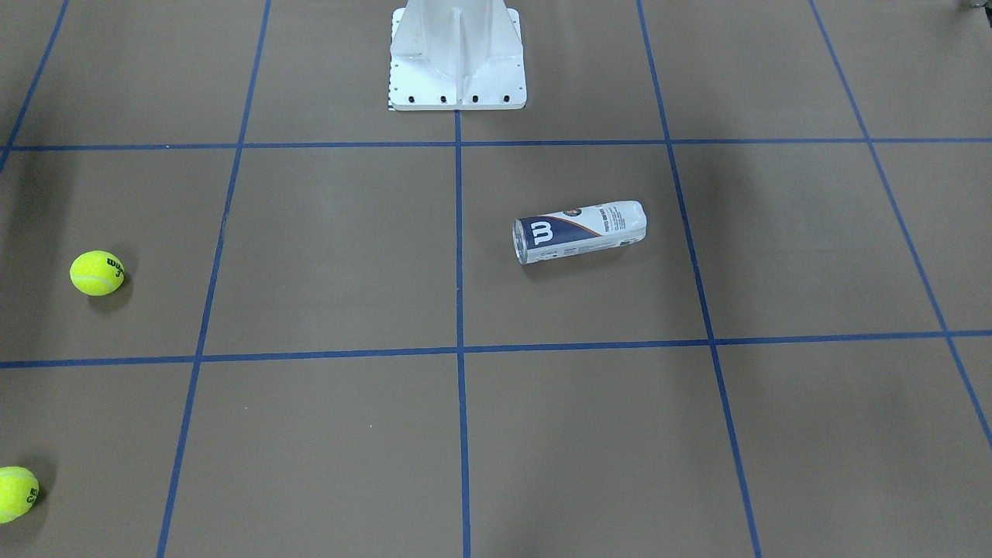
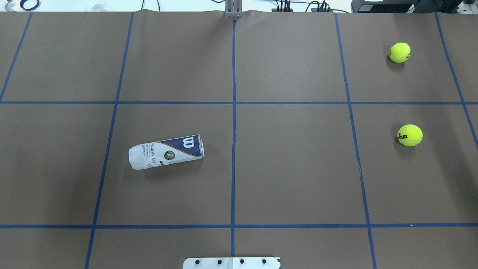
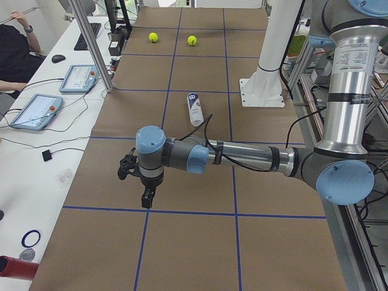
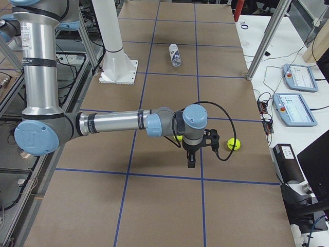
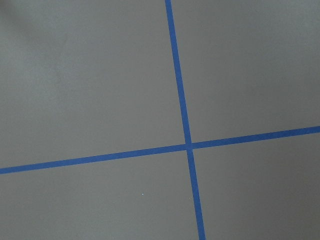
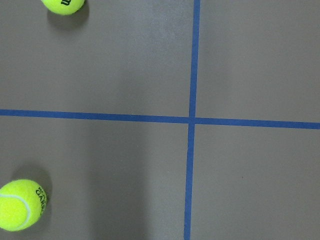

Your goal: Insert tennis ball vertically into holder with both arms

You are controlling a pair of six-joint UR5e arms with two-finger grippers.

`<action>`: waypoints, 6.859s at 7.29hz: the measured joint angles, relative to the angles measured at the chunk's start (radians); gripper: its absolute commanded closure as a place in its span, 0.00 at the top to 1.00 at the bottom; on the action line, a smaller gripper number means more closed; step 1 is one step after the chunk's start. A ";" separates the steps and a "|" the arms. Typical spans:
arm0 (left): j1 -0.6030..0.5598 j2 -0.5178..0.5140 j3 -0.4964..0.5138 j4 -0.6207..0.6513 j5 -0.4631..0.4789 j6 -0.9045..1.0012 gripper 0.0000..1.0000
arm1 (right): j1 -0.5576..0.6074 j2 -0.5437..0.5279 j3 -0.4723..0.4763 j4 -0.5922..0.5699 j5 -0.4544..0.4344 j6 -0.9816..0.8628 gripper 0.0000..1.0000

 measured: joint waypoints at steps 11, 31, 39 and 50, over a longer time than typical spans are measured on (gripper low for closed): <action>0.506 -0.463 -0.081 0.014 0.020 0.002 0.98 | 0.000 -0.003 -0.004 -0.005 0.009 0.001 0.99; 1.060 -0.675 -0.004 0.133 0.488 0.180 0.99 | 0.000 -0.026 -0.012 -0.006 0.011 0.000 0.99; 1.060 -0.671 0.068 0.059 0.490 0.181 0.95 | 0.000 -0.028 -0.007 -0.006 0.011 0.001 0.99; 0.951 -0.668 -0.207 -0.152 0.525 -0.217 0.03 | 0.003 -0.019 0.007 -0.006 0.011 0.000 0.99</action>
